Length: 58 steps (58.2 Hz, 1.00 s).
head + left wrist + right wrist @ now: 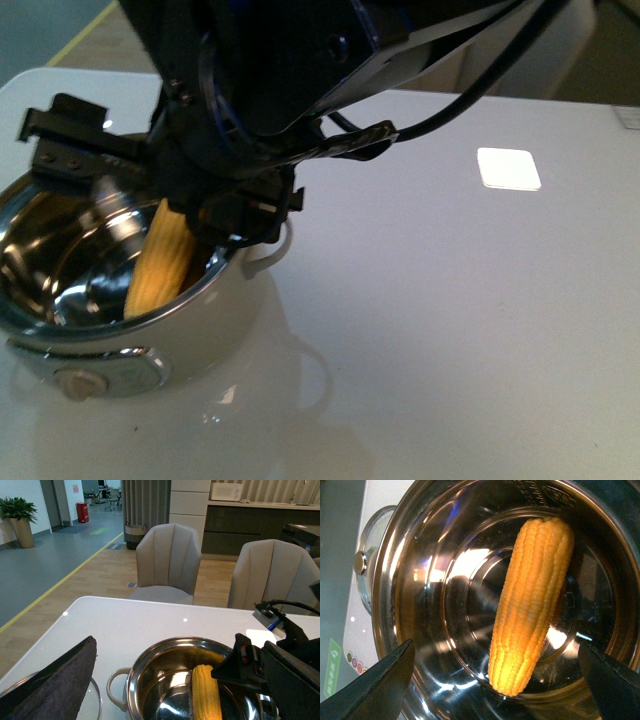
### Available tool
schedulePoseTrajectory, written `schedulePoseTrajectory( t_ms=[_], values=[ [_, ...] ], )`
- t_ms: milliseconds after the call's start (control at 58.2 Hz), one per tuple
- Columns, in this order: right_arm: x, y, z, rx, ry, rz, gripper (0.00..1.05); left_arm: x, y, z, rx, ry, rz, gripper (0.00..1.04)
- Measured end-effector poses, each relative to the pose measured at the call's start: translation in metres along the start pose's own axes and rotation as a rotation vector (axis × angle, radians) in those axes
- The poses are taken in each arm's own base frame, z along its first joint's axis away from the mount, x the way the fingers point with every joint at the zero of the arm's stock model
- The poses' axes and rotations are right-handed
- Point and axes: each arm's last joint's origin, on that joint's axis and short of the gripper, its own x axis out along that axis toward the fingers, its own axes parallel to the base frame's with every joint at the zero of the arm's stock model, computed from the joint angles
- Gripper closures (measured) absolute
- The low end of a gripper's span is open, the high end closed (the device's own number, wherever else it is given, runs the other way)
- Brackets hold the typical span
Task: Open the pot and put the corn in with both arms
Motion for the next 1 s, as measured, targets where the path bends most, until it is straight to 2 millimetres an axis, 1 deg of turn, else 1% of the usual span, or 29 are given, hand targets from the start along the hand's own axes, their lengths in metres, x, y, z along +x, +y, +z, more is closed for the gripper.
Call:
schedulePoseTrajectory(
  t_ms=[52, 103, 120, 155, 172, 206, 223, 258, 343, 378, 395, 481, 498, 618, 652, 704, 773, 893, 996],
  values=[
    [-0.014, -0.003, 0.005, 0.019, -0.031, 0.020, 0.10, 0.000, 0.000, 0.000, 0.000, 0.000, 0.000, 0.07],
    [-0.038, -0.007, 0.017, 0.049, -0.088, 0.048, 0.10, 0.000, 0.000, 0.000, 0.000, 0.000, 0.000, 0.07],
    [-0.049, -0.010, 0.023, 0.064, -0.117, 0.061, 0.10, 0.000, 0.000, 0.000, 0.000, 0.000, 0.000, 0.07],
    [-0.066, -0.015, 0.031, 0.082, -0.161, 0.076, 0.11, 0.000, 0.000, 0.000, 0.000, 0.000, 0.000, 0.07],
    [-0.079, -0.019, 0.036, 0.094, -0.192, 0.081, 0.11, 0.000, 0.000, 0.000, 0.000, 0.000, 0.000, 0.07],
    [-0.096, -0.024, 0.042, 0.104, -0.235, 0.088, 0.11, 0.000, 0.000, 0.000, 0.000, 0.000, 0.000, 0.07],
    [-0.100, -0.026, 0.043, 0.107, -0.244, 0.088, 0.11, 0.000, 0.000, 0.000, 0.000, 0.000, 0.000, 0.07],
    [-0.117, -0.033, 0.046, 0.118, -0.277, 0.081, 0.11, 0.000, 0.000, 0.000, 0.000, 0.000, 0.000, 0.07],
    [-0.143, -0.047, 0.046, 0.124, -0.322, 0.067, 0.11, 0.000, 0.000, 0.000, 0.000, 0.000, 0.000, 0.07],
    [-0.157, -0.055, 0.043, 0.125, -0.341, 0.054, 0.11, 0.000, 0.000, 0.000, 0.000, 0.000, 0.000, 0.07],
    [-0.161, -0.057, 0.042, 0.124, -0.345, 0.050, 0.11, 0.000, 0.000, 0.000, 0.000, 0.000, 0.000, 0.07],
    [-0.194, -0.084, 0.029, 0.123, -0.394, -0.017, 0.10, 0.000, 0.000, 0.000, 0.000, 0.000, 0.000, 0.07],
    [-0.198, -0.087, 0.027, 0.124, -0.400, -0.028, 0.10, 0.000, 0.000, 0.000, 0.000, 0.000, 0.000, 0.07],
    [-0.239, -0.125, 0.002, 0.118, -0.472, -0.186, 0.10, 0.000, 0.000, 0.000, 0.000, 0.000, 0.000, 0.07],
    [-0.248, -0.132, -0.004, 0.113, -0.489, -0.222, 0.09, 0.000, 0.000, 0.000, 0.000, 0.000, 0.000, 0.07],
    [-0.261, -0.139, -0.014, 0.099, -0.511, -0.267, 0.08, 0.000, 0.000, 0.000, 0.000, 0.000, 0.000, 0.07],
    [-0.274, -0.144, -0.026, 0.074, -0.529, -0.297, 0.09, 0.000, 0.000, 0.000, 0.000, 0.000, 0.000, 0.07],
    [-0.296, -0.146, -0.046, 0.037, -0.574, -0.331, 0.09, 0.000, 0.000, 0.000, 0.000, 0.000, 0.000, 0.07],
    [-0.311, -0.147, -0.061, 0.029, -0.615, -0.350, 0.09, 0.000, 0.000, 0.000, 0.000, 0.000, 0.000, 0.07]
  ],
)
